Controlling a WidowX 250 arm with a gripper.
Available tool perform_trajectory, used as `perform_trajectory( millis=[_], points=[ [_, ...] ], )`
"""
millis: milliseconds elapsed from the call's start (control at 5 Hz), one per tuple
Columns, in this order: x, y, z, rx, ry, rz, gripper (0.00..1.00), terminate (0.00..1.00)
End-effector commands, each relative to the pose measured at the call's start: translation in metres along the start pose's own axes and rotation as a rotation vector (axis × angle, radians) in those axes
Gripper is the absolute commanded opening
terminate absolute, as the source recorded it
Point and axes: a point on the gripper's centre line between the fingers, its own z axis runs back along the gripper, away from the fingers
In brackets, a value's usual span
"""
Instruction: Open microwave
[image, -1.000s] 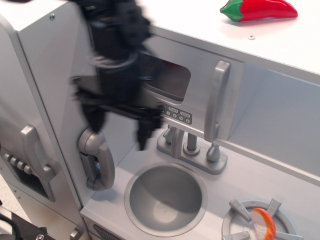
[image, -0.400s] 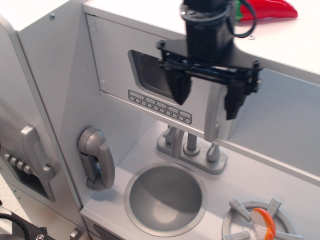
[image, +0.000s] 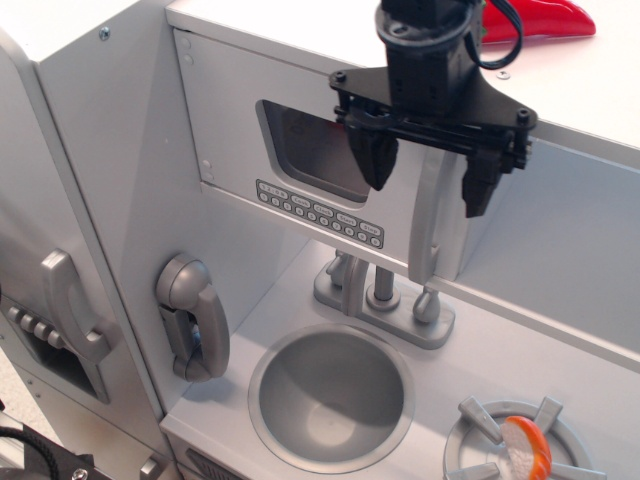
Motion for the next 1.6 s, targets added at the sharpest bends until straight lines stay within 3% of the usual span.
perform_trajectory(
  millis=[0,200,800,1000,1200,1400],
  points=[
    [0.011,-0.001,-0.002,0.014,-0.063,0.023,1.00,0.00],
    [0.008,-0.003,-0.007,0.007,-0.120,0.030,0.00,0.00],
    [-0.002,0.001,-0.008,0.007,-0.146,0.023,0.00,0.00],
    [-0.018,0.006,-0.002,0.002,-0.126,0.009,0.00,0.00],
    [-0.051,0.015,0.009,-0.010,-0.036,-0.014,0.00,0.00],
    [-0.077,0.019,0.027,-0.005,0.217,-0.116,1.00,0.00]
  ],
)
